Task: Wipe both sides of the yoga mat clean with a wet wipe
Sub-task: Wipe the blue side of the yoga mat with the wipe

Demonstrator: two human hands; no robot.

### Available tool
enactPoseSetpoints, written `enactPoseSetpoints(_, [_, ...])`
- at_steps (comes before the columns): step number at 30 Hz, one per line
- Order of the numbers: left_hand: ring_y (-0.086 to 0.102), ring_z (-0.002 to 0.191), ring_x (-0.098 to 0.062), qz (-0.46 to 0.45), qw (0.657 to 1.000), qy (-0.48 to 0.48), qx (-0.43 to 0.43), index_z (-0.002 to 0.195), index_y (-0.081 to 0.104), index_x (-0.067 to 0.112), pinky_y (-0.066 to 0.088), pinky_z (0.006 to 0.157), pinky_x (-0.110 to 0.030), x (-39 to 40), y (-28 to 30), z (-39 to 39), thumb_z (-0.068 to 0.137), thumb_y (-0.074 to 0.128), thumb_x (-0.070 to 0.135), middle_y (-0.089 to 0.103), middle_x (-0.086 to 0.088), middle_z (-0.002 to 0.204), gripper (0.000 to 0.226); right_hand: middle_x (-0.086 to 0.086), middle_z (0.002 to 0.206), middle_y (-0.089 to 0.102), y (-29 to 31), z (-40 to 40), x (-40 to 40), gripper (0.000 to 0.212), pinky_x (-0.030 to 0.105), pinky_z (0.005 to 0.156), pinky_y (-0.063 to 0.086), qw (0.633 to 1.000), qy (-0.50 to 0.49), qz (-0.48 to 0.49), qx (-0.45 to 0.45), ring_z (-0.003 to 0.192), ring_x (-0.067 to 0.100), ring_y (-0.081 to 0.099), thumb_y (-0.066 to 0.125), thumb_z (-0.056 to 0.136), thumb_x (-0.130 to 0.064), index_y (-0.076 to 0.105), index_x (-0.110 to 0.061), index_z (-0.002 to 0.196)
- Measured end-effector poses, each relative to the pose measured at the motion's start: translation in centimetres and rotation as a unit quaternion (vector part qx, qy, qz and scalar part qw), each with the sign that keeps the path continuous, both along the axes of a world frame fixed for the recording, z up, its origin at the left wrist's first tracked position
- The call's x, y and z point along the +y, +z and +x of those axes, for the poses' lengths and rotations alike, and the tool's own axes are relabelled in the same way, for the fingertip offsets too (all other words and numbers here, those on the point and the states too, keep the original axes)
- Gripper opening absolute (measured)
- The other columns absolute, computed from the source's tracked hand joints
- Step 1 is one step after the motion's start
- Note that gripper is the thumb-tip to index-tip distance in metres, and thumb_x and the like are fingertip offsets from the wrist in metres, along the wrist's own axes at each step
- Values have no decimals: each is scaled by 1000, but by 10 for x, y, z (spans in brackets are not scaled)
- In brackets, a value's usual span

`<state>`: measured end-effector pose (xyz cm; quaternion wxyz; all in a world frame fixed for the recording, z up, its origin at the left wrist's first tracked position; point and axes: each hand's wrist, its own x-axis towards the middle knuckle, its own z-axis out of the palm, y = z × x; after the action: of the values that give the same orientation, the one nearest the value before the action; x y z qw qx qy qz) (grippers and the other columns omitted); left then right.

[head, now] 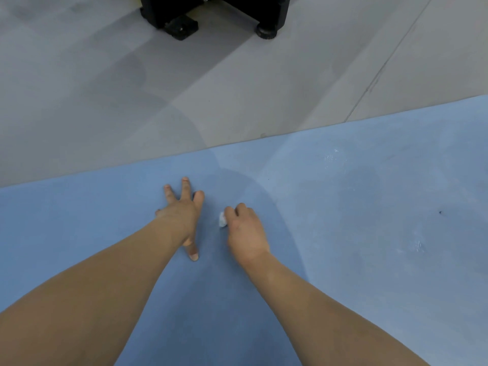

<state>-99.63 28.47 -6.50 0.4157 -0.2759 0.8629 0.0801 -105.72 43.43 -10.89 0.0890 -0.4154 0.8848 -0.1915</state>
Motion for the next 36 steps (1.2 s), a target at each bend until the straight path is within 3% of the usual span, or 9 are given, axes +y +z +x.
enactPoseSetpoints(3, [-23,147,-48,4,1000,-1,20,155,-22,23,44,108,-56,-4,3,6,43,99,50,-37,-4,158,167,7,72,53,0,10,-6,29,29,53,43,996,78,-31,33,57,27,50,32,66,-9,58,-14,78])
enactPoseSetpoints(7, [-15,151,-42,-23,999,-28,21,152,-33,26,40,112,-52,-8,6,12,42,94,64,-33,1,161,172,11,74,54,-11,-39,18,30,33,54,43,991,98,-23,90,61,31,54,36,69,-14,61,-12,83])
enactPoseSetpoints(11, [-18,151,-38,-53,998,-41,-7,148,-38,34,34,110,-63,-7,7,13,42,86,76,-40,6,157,169,15,75,53,-12,-117,62,20,36,57,40,994,-64,19,89,62,35,54,48,68,-1,60,-11,81])
enactPoseSetpoints(15, [-28,145,-48,-26,1000,13,-4,140,-42,48,30,109,-70,-11,8,15,38,88,75,-52,2,149,168,20,79,54,-9,-121,57,24,37,63,37,981,-187,22,52,69,38,53,55,67,11,58,-5,85])
enactPoseSetpoints(21, [-35,143,-46,17,998,53,25,136,-39,58,25,109,-75,-17,6,21,35,91,71,-56,0,145,166,12,74,56,-18,-13,-31,23,35,54,45,997,11,-41,59,61,32,55,42,67,-10,59,-10,83])
enactPoseSetpoints(26, [-19,148,-44,37,991,91,90,146,-9,66,30,113,-65,-35,0,18,55,78,79,-26,5,162,126,12,78,55,-19,-22,-32,30,36,59,45,990,121,-32,71,66,32,54,35,70,-16,60,-11,86])
enactPoseSetpoints(29, [-5,147,-41,19,988,99,114,147,1,64,43,105,-61,-40,-2,14,57,83,73,-9,8,161,122,15,77,54,-17,-80,-4,20,39,55,44,995,50,-11,89,62,35,54,45,69,-7,58,-9,84])
enactPoseSetpoints(32, [5,145,-36,-27,987,109,115,154,-11,41,48,98,-59,-37,-2,10,46,87,73,0,11,156,149,19,79,53,-13,-133,22,23,39,58,41,994,-61,44,82,65,38,54,60,65,6,56,-5,85])
enactPoseSetpoints(36, [-22,149,-41,-51,988,128,65,151,-27,43,34,106,-70,-43,0,6,36,82,83,-34,3,158,163,19,89,53,-14,-137,13,24,39,68,36,983,-177,24,49,77,36,52,50,72,10,55,-4,92])
